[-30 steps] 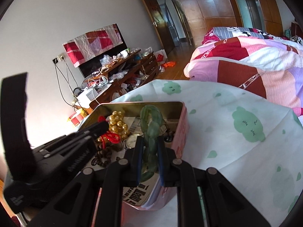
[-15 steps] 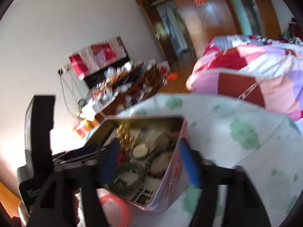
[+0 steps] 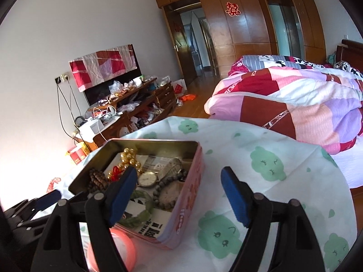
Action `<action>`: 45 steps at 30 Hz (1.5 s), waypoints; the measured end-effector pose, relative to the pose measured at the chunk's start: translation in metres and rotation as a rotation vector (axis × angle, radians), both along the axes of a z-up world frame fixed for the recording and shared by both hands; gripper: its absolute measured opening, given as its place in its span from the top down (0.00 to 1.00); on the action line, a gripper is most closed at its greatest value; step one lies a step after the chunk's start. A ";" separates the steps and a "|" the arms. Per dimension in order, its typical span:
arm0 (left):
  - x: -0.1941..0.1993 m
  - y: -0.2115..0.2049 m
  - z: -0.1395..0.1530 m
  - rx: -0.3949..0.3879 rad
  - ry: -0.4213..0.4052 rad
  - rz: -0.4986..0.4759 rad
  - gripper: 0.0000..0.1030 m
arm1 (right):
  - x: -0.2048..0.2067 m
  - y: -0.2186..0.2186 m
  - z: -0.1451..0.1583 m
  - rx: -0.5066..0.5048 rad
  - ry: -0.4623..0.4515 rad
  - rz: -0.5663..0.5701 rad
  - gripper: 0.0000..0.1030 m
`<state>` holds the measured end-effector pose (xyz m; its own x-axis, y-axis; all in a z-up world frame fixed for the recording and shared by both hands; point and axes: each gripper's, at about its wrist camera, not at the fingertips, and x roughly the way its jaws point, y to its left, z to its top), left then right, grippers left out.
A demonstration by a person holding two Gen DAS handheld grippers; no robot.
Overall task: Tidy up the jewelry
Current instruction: 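Withdraw both tools from the tin toward the plain silver bangle and pearls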
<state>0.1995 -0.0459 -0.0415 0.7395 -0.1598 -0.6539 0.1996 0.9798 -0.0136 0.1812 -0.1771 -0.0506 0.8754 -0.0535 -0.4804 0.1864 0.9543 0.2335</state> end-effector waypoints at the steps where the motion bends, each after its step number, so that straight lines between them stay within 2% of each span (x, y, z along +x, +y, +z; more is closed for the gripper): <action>1: -0.004 0.001 0.000 -0.001 0.000 -0.003 0.35 | -0.001 0.001 0.000 -0.004 0.001 -0.003 0.23; 5: -0.018 0.007 -0.004 0.002 0.004 0.002 0.35 | -0.005 0.004 0.001 -0.036 0.008 -0.023 0.23; 13: -0.048 0.023 -0.009 -0.017 -0.040 0.014 0.35 | -0.017 0.015 0.000 -0.083 0.023 -0.024 0.23; 27: -0.086 0.064 -0.008 -0.088 -0.048 -0.004 0.35 | -0.044 0.035 -0.006 -0.123 0.030 -0.003 0.23; 31: -0.100 0.084 -0.011 -0.082 -0.055 0.004 0.35 | -0.057 0.035 -0.003 -0.107 0.010 -0.008 0.23; 40: -0.120 0.111 -0.031 -0.026 -0.003 -0.016 0.35 | -0.083 0.043 0.004 -0.085 -0.023 0.016 0.23; 45: -0.118 0.115 -0.041 -0.095 0.062 -0.038 0.35 | -0.094 0.053 0.001 -0.095 0.002 0.068 0.23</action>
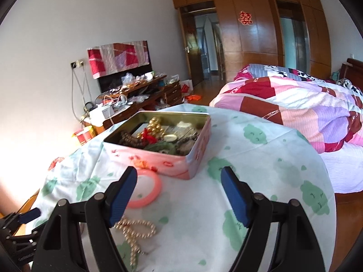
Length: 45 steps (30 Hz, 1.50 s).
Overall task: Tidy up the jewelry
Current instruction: 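Withdraw both tools from the tin toward the plain silver bangle and pearls, then grasp the plain silver bangle with the left tool while the right tool grasps the pearl necklace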
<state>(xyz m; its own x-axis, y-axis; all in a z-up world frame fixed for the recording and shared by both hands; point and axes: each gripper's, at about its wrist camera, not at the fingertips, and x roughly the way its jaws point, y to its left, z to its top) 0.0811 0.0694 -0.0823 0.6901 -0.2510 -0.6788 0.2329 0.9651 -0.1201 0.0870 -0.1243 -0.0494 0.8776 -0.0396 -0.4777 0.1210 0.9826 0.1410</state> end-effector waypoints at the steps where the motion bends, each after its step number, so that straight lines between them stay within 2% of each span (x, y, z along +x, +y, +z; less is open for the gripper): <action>1: 0.001 0.001 0.000 -0.018 0.010 -0.006 0.35 | -0.001 0.001 -0.001 0.001 0.004 0.007 0.23; 6: 0.002 -0.001 0.000 -0.077 0.036 -0.028 0.35 | -0.003 0.006 -0.004 -0.020 0.018 0.026 0.23; 11: 0.001 -0.012 0.002 -0.071 0.047 -0.062 0.35 | -0.003 0.005 -0.005 -0.014 0.026 0.023 0.23; 14: 0.004 -0.026 0.001 -0.025 0.046 -0.059 0.33 | -0.002 0.002 -0.007 0.000 0.034 0.020 0.23; 16: 0.008 -0.038 -0.001 0.009 0.064 -0.064 0.27 | -0.002 0.001 -0.007 0.002 0.037 0.019 0.23; 19: 0.010 -0.057 -0.006 0.143 0.065 -0.066 0.26 | -0.001 0.001 -0.007 0.003 0.036 0.018 0.23; 21: 0.008 -0.062 -0.007 0.181 0.055 -0.076 0.26 | -0.001 0.001 -0.007 0.006 0.037 0.018 0.23; 23: 0.009 -0.056 -0.007 0.148 0.062 -0.074 0.26 | -0.001 0.000 -0.007 0.012 0.036 0.018 0.23; 25: 0.010 -0.049 -0.006 0.125 0.054 -0.065 0.35 | 0.001 -0.001 -0.007 0.021 0.039 0.018 0.23; 30: 0.006 -0.048 -0.005 0.101 0.038 -0.095 0.35 | 0.001 -0.005 -0.010 0.043 0.051 0.013 0.23; 34: -0.004 -0.039 0.001 0.010 0.010 -0.133 0.35 | 0.001 -0.008 -0.011 0.061 0.055 0.008 0.23; 39: -0.020 -0.027 0.021 -0.041 -0.079 -0.140 0.35 | 0.002 -0.012 -0.012 0.081 0.061 0.003 0.23; 45: -0.019 -0.014 0.043 -0.089 -0.145 -0.110 0.35 | 0.004 -0.010 -0.013 0.093 0.069 0.035 0.23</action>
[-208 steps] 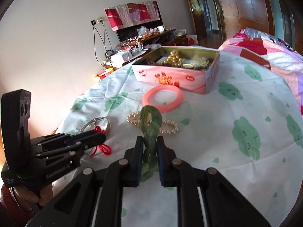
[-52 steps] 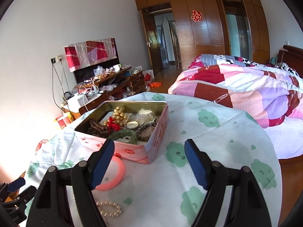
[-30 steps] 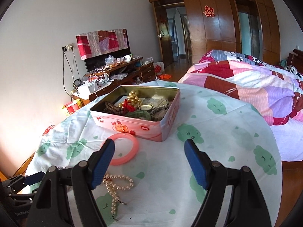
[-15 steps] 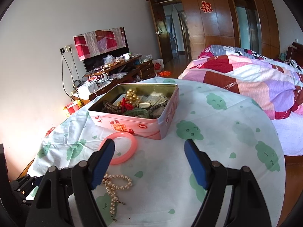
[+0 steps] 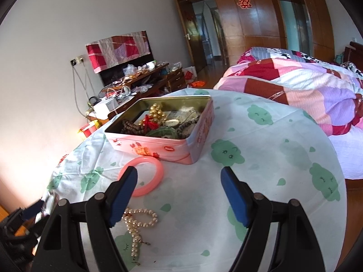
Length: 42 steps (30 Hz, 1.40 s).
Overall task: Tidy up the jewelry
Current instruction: 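Grasp the plain silver bangle with the left tool while the right tool grasps the pearl necklace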
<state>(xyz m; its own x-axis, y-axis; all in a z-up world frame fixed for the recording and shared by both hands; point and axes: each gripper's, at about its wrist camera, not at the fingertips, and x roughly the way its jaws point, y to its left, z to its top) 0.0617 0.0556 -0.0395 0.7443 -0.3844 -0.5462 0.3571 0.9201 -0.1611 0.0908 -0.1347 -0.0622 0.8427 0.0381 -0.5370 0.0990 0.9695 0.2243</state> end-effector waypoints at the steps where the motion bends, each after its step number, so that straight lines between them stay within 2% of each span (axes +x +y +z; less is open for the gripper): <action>1: 0.000 0.002 0.002 -0.006 -0.005 0.005 0.35 | 0.001 0.002 0.000 0.004 0.008 0.024 0.23; 4: 0.002 0.006 0.004 -0.012 -0.007 0.018 0.35 | 0.008 0.015 -0.006 -0.006 0.072 0.129 0.28; 6: 0.004 0.007 0.001 -0.008 0.005 0.027 0.35 | 0.013 0.029 -0.012 -0.028 0.126 0.206 0.35; 10: 0.005 0.011 -0.002 -0.004 0.018 0.039 0.35 | 0.019 0.056 -0.018 -0.097 0.164 0.318 0.36; 13: 0.006 0.014 -0.001 -0.011 0.019 0.043 0.35 | 0.028 0.077 -0.030 -0.172 0.245 0.389 0.48; 16: 0.005 0.015 -0.002 -0.012 0.023 0.046 0.35 | 0.029 0.088 -0.035 -0.243 0.272 0.394 0.54; 18: 0.005 0.015 -0.004 -0.012 0.032 0.049 0.35 | 0.027 0.090 -0.035 -0.279 0.270 0.372 0.80; 19: 0.005 0.015 -0.005 -0.012 0.035 0.051 0.35 | 0.027 0.088 -0.035 -0.272 0.268 0.373 0.84; 21: 0.006 0.015 -0.005 -0.011 0.042 0.056 0.35 | 0.025 0.081 -0.035 -0.228 0.269 0.373 0.90; 25: 0.006 0.019 -0.005 -0.018 0.046 0.067 0.35 | 0.022 0.067 -0.031 -0.144 0.249 0.349 0.95; 30: 0.009 0.022 -0.004 -0.027 0.048 0.077 0.35 | 0.010 0.046 -0.007 -0.002 0.134 0.331 0.94; 32: 0.009 0.022 -0.003 -0.024 0.043 0.078 0.35 | 0.008 0.041 0.002 0.014 0.102 0.318 0.94; 35: 0.009 0.020 -0.003 -0.019 0.042 0.074 0.35 | 0.013 0.041 0.009 0.001 0.108 0.345 0.94; 37: 0.010 0.019 -0.004 -0.015 0.048 0.073 0.35 | 0.017 0.046 0.003 -0.009 0.141 0.370 0.89; 38: 0.010 0.019 -0.005 -0.013 0.051 0.072 0.35 | 0.019 0.046 -0.001 -0.008 0.161 0.380 0.82; 39: 0.010 0.018 -0.006 -0.009 0.055 0.070 0.35 | 0.022 0.047 -0.006 -0.007 0.183 0.388 0.69; 41: 0.010 0.017 -0.005 0.000 0.056 0.067 0.35 | 0.026 0.053 -0.015 -0.022 0.215 0.403 0.50; 42: 0.010 0.017 -0.005 0.005 0.054 0.068 0.35 | 0.029 0.057 -0.019 -0.045 0.226 0.414 0.48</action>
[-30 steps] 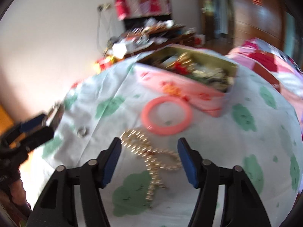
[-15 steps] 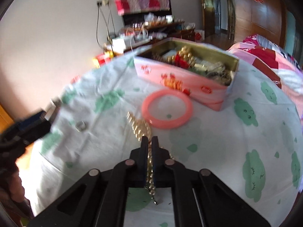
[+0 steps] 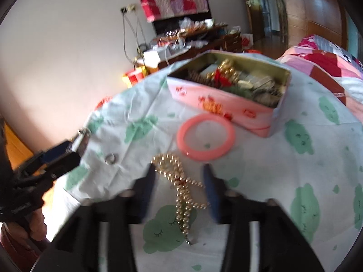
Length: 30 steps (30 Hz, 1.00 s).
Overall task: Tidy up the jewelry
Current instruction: 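Grasp the plain silver bangle with the left tool while the right tool grasps the pearl necklace, then carry the silver bangle and pearl necklace into the pink tin and open both tools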
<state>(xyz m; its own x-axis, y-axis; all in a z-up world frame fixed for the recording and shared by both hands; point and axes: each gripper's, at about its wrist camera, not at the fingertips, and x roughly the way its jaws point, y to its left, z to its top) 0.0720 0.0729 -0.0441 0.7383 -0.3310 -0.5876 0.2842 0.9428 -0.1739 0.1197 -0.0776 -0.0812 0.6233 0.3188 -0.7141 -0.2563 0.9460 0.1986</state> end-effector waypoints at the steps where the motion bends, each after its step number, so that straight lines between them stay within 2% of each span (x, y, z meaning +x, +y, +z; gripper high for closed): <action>1: 0.001 0.000 0.000 0.001 0.000 0.002 0.35 | 0.003 0.004 -0.003 -0.022 0.004 0.012 0.48; 3: 0.002 0.001 0.001 -0.005 0.003 0.006 0.35 | 0.007 0.011 -0.009 -0.062 0.028 0.049 0.48; 5: 0.003 0.002 0.001 -0.012 0.006 0.009 0.35 | 0.014 0.020 -0.019 -0.138 0.053 0.076 0.56; 10: 0.002 0.001 0.003 -0.013 0.002 0.007 0.35 | 0.012 0.031 -0.023 -0.251 0.021 0.140 0.62; 11: 0.002 0.001 0.003 -0.012 0.001 0.006 0.35 | 0.012 0.030 -0.023 -0.251 0.024 0.145 0.68; 12: 0.002 0.001 0.004 -0.012 0.000 0.004 0.35 | 0.011 0.028 -0.022 -0.245 0.032 0.145 0.79; 14: 0.001 0.000 0.004 -0.012 -0.003 0.001 0.35 | 0.010 0.022 -0.022 -0.233 0.049 0.138 0.85; 18: 0.001 0.000 0.003 -0.019 0.001 0.001 0.35 | 0.003 0.014 -0.021 -0.203 0.046 0.109 0.85; 22: 0.004 -0.003 0.002 -0.021 0.004 -0.004 0.35 | 0.003 -0.005 -0.012 -0.047 0.047 0.062 0.85; 30: 0.017 -0.026 0.019 -0.020 -0.056 -0.047 0.35 | -0.005 -0.030 0.038 0.084 -0.103 -0.030 0.85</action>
<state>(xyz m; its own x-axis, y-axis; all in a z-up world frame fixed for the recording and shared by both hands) 0.0894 0.0471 -0.0254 0.7533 -0.3776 -0.5385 0.3383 0.9246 -0.1751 0.1145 -0.1078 -0.0433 0.7019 0.3550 -0.6175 -0.2515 0.9346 0.2514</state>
